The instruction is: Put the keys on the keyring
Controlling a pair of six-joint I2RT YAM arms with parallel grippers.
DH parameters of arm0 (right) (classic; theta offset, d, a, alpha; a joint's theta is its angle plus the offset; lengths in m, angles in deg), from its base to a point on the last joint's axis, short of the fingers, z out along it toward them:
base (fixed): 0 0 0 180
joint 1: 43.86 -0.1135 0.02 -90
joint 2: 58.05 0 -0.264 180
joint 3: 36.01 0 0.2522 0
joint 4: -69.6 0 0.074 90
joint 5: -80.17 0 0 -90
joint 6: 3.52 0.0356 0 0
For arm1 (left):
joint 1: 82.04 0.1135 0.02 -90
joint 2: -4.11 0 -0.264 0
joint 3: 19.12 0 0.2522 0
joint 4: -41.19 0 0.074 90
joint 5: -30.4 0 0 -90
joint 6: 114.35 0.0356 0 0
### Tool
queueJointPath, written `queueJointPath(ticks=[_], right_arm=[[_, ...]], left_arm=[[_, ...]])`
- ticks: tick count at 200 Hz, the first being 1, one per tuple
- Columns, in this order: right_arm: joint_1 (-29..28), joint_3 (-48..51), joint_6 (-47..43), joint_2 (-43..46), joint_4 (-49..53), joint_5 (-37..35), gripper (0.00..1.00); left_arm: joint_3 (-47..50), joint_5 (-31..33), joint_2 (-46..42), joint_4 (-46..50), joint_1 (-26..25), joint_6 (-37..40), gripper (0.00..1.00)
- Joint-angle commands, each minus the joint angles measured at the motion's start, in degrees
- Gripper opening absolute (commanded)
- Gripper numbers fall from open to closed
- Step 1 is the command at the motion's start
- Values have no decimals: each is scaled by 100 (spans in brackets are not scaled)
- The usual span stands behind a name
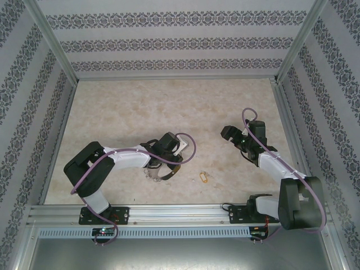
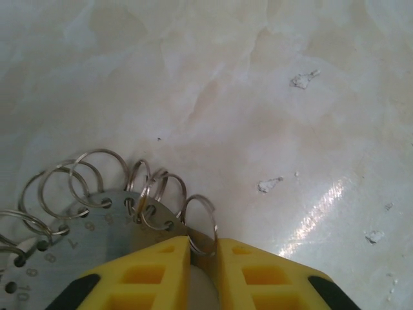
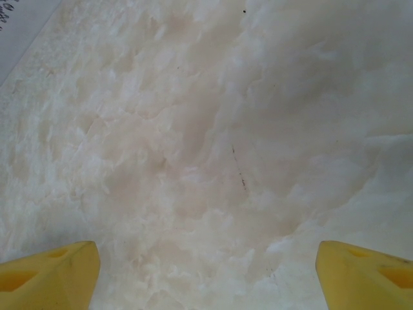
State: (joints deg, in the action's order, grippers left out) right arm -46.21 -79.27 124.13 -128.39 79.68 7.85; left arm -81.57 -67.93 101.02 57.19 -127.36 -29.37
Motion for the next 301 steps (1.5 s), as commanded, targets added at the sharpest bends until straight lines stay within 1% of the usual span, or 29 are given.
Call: queueJointPath(ticks=[1,39,63,134,150,177,188,222,231,243,272,301], right_arm=[[59,62,76,-41,-138,118,87],[87,75,76,-14,-128,124,86],[103,75,76,-3,-124,131,85],[149,74,76,52,-57,201,82],[167,71,73,71,-44,216,81],[176,56,83,96,-19,253,79],[174,62,85,113,-10,282,78],[173,119,102,201,47,504,66],[173,147,112,243,56,551,63],[175,191,129,288,60,612,61],[173,272,118,318,66,736,58],[173,302,102,221,28,837,58]], left_arm=[[-98,131,19,-220,-56,-35,18],[-89,36,57,-235,-56,-46,17],[-80,-60,57,-204,-56,-65,11],[-4,-335,126,-163,-56,-180,7],[8,-326,152,-163,-51,-193,0],[2,-294,158,-137,-56,-154,0],[8,-266,140,-123,-56,-129,0],[21,-260,-31,-12,-56,-19,0],[114,-357,-147,-119,-57,61,0],[379,-374,-371,-488,-55,98,0],[1051,-274,-957,-1298,-56,278,0],[1093,-273,-1094,-1244,-47,400,0]])
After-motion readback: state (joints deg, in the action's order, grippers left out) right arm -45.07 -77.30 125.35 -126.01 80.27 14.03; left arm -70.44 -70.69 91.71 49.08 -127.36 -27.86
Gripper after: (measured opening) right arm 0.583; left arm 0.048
